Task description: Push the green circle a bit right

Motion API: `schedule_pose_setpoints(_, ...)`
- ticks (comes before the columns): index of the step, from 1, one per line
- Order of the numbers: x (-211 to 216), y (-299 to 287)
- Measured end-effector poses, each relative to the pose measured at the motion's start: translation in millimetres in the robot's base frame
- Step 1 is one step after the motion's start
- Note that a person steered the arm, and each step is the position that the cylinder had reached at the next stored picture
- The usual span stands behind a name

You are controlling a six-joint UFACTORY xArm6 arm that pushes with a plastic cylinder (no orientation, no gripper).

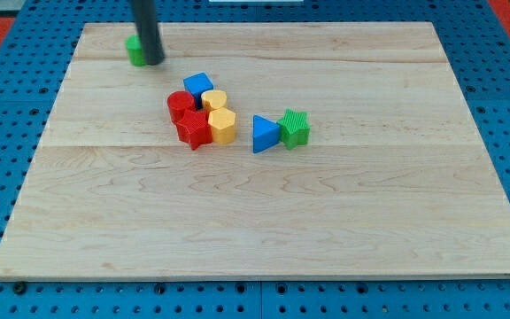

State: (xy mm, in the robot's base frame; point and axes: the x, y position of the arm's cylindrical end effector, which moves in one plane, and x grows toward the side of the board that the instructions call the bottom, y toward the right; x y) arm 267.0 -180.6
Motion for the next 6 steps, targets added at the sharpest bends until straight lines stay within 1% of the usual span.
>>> schedule_pose_setpoints(1, -9.9, -38.0)
schedule_pose_setpoints(2, 1.3, -28.7)
schedule_pose_setpoints(3, 14.1, -85.2)
schedule_pose_setpoints(4, 11.5, -124.1)
schedule_pose_setpoints(5, 1.4, -124.3)
schedule_pose_setpoints(6, -28.1, -123.3)
